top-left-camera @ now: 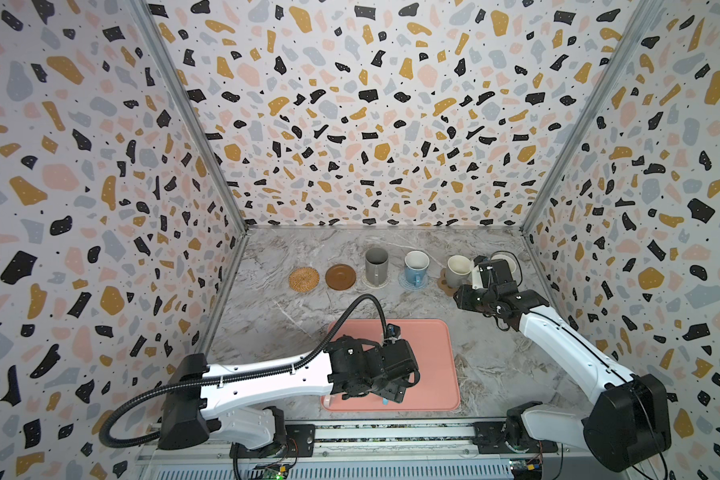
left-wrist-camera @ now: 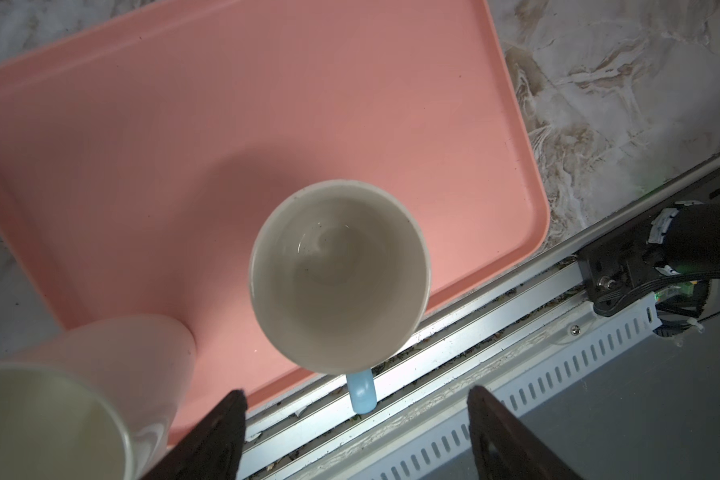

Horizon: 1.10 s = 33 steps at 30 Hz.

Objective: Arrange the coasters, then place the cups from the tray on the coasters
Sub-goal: 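Lower the left gripper onto the white blue-handled mug rim and close it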

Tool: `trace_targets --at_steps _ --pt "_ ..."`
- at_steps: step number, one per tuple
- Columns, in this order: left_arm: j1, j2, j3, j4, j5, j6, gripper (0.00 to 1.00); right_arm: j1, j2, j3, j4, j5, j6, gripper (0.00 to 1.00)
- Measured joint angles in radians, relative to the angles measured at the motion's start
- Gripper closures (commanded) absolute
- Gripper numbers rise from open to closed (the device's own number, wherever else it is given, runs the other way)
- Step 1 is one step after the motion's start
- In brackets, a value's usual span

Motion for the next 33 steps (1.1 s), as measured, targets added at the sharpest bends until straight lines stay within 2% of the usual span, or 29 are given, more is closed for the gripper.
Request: trace_targets --at_steps 20,26,33 --pt "-0.002 0.085 -0.064 0.079 0.064 -0.003 0.32 -0.002 -0.001 0.0 -0.002 0.0 0.005 0.6" --pt "-0.002 0.123 -0.064 0.081 0.055 0.004 0.45 -0.002 0.0 0.0 -0.003 0.004 0.013 0.6" --pt "-0.002 0.148 -0.071 0.09 0.035 0.031 0.55 -0.002 0.0 0.0 -0.021 0.017 0.027 0.6"
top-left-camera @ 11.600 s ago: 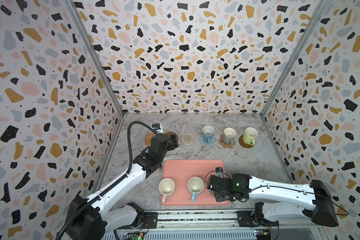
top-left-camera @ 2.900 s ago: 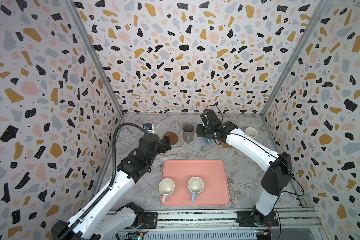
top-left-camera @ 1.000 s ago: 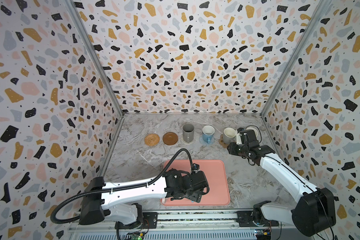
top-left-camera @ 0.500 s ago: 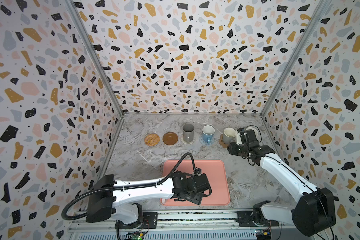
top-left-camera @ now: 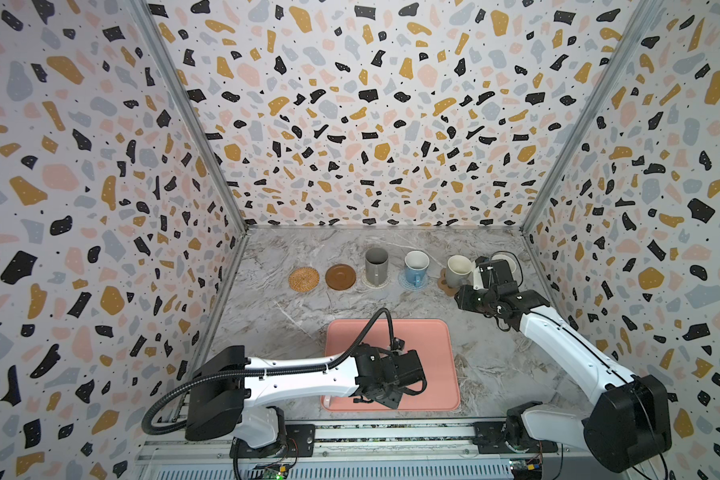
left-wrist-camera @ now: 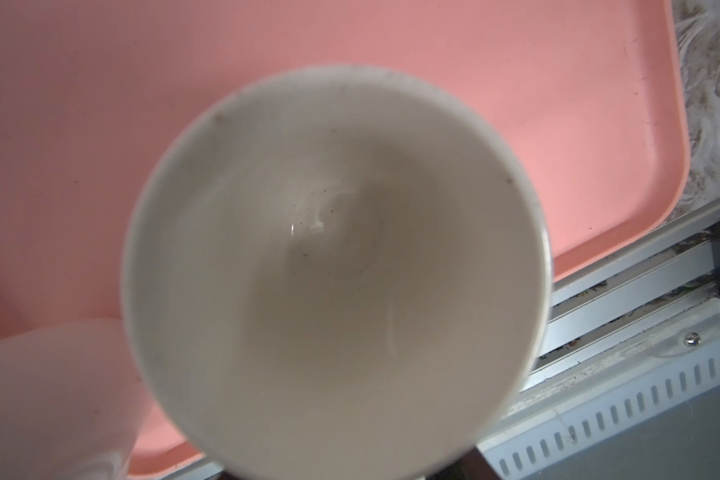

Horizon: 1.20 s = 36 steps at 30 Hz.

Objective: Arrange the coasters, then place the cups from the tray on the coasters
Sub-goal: 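Lower the left gripper onto the white blue-handled mug rim and close it, then lift the white blue-handled mug off the tray with the left gripper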

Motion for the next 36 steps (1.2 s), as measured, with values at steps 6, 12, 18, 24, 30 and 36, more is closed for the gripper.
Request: trace_targets --at_steps 6,12,18,24,30,36 --pt "0.008 0.038 0.0 0.022 -0.012 0.044 0.62 0.0 0.0 0.0 -0.005 0.013 0.031 0.6" --pt "0.041 0.047 -0.001 0.028 -0.027 0.092 0.69 0.0 -0.005 -0.01 -0.013 0.022 0.057 0.61" --pt "0.077 0.047 -0.009 0.051 -0.029 0.132 0.74 -0.001 -0.007 -0.012 -0.027 0.029 0.075 0.61" --pt "0.08 0.047 -0.029 0.095 -0.045 0.16 0.81 -0.001 -0.009 -0.012 -0.035 0.043 0.088 0.61" --pt "0.087 0.034 -0.056 0.145 -0.064 0.165 0.86 -0.001 -0.015 -0.012 -0.05 0.045 0.097 0.61" --pt "0.089 0.014 -0.084 0.181 -0.089 0.156 0.89 -0.001 -0.023 -0.012 -0.057 0.047 0.102 0.61"
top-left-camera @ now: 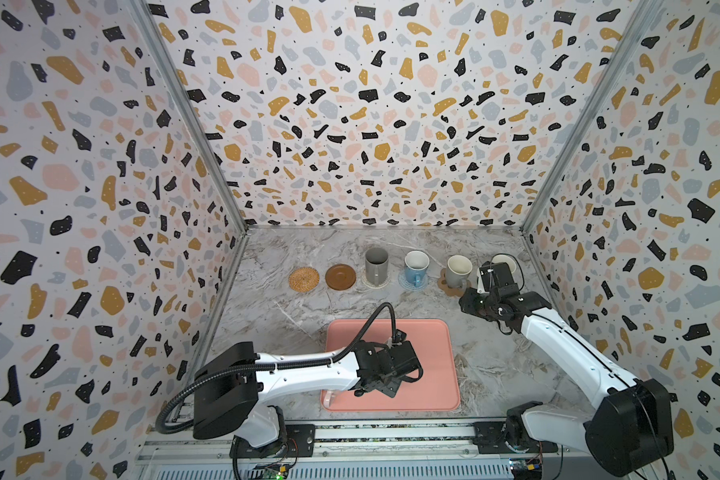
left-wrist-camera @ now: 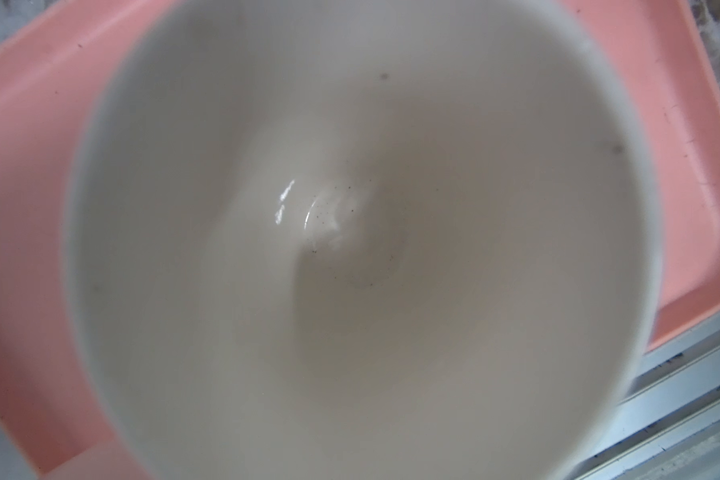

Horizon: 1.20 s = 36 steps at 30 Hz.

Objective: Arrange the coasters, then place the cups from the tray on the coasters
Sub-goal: 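Lift the white blue-handled mug off the tray with the left gripper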

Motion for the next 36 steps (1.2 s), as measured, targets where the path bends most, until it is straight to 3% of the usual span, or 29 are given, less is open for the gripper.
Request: trace_targets --at_steps 21,36 --pt "0.03 -0.09 -0.053 0.063 -0.047 -0.034 0.91 0.0 -0.027 0.0 -0.003 0.001 0.019 0.61" --pt "0.2 -0.136 -0.053 0.063 -0.048 0.013 0.91 0.0 -0.044 -0.008 -0.005 0.005 0.019 0.61"
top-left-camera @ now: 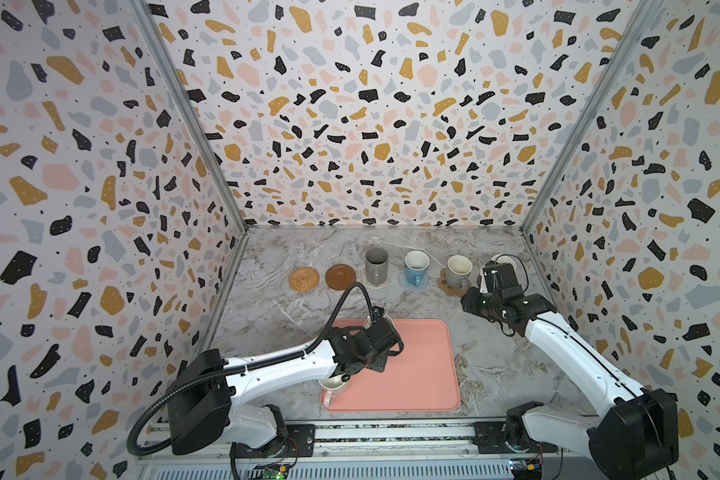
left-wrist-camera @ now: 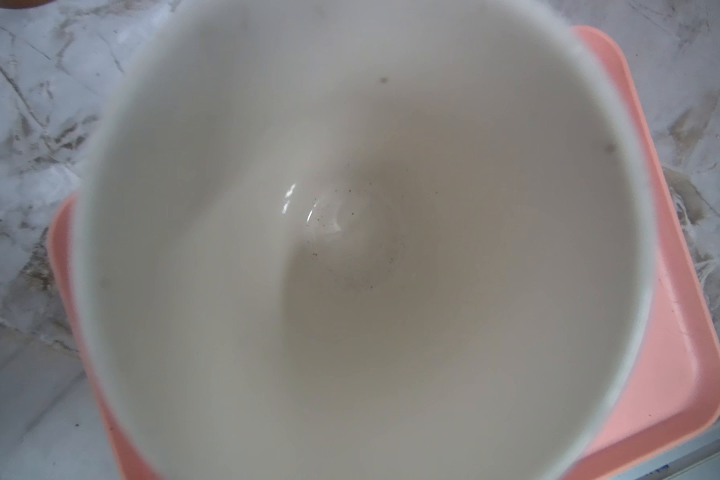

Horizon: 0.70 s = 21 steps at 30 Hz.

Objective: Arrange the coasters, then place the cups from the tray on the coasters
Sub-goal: 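Lift the white blue-handled mug off the tray with the left gripper, then carry the white mug with the left gripper toward the rattan and wooden coasters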

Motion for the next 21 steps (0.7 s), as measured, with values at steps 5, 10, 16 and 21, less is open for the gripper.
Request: trace_targets --at_steps 5,10,16,21 --pt "0.063 -0.017 0.0 0.0 0.005 0.029 0.91 0.0 -0.005 -0.002 -0.003 0.006 0.0 0.61" --pt "0.114 -0.029 0.0 -0.002 0.008 0.053 0.91 0.0 -0.007 -0.002 -0.009 0.01 0.0 0.61" --pt "0.176 -0.03 0.0 0.0 0.01 0.082 0.91 0.0 -0.008 -0.002 -0.009 0.01 0.001 0.61" --pt "0.231 -0.03 0.0 0.01 0.011 0.109 0.91 0.0 -0.021 -0.002 -0.01 0.011 0.003 0.61"
